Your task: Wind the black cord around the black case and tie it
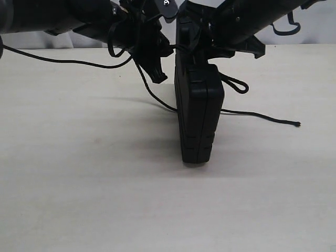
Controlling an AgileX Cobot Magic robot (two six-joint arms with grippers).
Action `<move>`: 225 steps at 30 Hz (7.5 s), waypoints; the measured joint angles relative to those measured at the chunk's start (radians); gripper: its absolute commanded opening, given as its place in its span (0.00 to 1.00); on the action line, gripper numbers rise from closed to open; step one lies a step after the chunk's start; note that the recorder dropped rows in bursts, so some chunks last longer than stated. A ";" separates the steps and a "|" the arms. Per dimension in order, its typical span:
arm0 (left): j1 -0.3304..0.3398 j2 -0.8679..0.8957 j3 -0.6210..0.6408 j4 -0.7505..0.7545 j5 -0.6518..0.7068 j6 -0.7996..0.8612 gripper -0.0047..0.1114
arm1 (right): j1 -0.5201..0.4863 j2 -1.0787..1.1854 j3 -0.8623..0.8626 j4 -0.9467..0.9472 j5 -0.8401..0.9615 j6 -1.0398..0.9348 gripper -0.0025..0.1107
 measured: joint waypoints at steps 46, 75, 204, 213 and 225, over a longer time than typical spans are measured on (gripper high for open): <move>-0.022 -0.015 -0.002 0.035 0.222 0.116 0.53 | -0.002 0.000 0.000 -0.008 0.000 0.002 0.06; -0.024 -0.013 0.000 0.086 0.208 -0.080 0.04 | 0.000 0.000 0.000 -0.004 -0.002 0.002 0.06; -0.023 -0.054 0.000 0.230 0.331 -0.045 0.21 | -0.002 0.006 0.000 0.036 0.037 -0.005 0.06; -0.023 -0.053 0.000 0.188 0.251 -0.015 0.04 | -0.002 0.006 -0.002 0.027 0.043 -0.007 0.06; -0.057 -0.053 0.000 0.104 0.260 0.040 0.04 | -0.004 0.006 -0.002 0.023 0.059 -0.014 0.06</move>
